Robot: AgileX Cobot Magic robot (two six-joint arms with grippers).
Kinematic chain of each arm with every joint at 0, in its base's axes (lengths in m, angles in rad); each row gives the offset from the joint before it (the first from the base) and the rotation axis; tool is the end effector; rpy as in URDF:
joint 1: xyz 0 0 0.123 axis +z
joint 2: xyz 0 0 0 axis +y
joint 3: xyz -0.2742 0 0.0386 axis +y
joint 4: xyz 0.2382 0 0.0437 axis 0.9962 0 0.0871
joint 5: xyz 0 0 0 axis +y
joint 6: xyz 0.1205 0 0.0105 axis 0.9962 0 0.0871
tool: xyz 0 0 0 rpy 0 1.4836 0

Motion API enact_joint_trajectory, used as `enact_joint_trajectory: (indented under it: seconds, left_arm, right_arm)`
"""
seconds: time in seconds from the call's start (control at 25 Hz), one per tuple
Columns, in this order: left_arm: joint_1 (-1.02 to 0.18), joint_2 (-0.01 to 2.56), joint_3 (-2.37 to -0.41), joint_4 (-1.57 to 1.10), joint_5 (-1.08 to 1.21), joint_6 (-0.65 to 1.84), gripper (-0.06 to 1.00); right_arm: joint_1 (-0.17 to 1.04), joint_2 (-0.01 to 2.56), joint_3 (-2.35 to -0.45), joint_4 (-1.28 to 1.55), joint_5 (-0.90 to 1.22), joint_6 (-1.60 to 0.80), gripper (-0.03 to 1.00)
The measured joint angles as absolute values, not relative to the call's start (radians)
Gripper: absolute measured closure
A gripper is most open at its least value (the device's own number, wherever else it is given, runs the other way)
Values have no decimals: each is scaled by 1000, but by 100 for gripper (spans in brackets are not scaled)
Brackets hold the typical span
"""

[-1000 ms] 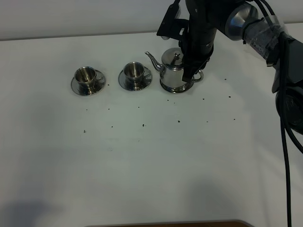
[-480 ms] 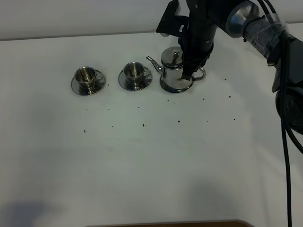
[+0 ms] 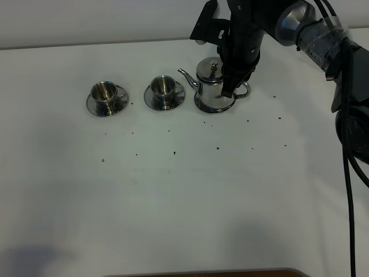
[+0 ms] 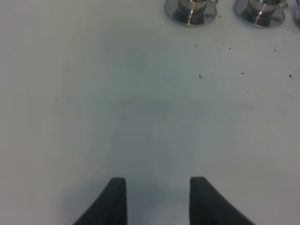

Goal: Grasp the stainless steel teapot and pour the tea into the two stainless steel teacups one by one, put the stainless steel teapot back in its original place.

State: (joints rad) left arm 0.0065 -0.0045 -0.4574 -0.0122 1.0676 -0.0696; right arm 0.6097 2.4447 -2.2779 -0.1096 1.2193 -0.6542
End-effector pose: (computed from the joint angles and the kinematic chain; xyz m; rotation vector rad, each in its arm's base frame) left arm 0.0244 -0.0011 0.2457 -0.0792 2.0882 -0.0530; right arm 0.4250 0.2817 0.1571 -1.7214 2.2938 -0.1638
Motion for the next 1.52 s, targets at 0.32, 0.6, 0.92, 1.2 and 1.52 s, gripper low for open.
enact_joint_trajectory:
  seconds: [0.32,0.6,0.92,1.2,1.52]
  left_arm:
    - [7,-5,-457,-12,1068,-71,56]
    - [7,-5,-457,-12,1068,-71,56]
    - [7,-5,-457,-12,1068,-71,56]
    - [7,-5,-457,-12,1068,-71,56]
    - [7,-5,-457,-12,1068,-70,56]
  right_arm:
    - [586,2449,-2278,-70,1219,-653,74]
    - [581,2467,-2281,-58,1217,-653,74]
    - [581,2470,-2281,-48,1215,-653,74]
    - [581,2476,-2281,-46,1219,-670,58]
    - [581,2476,-2281,-46,1219,-680,53]
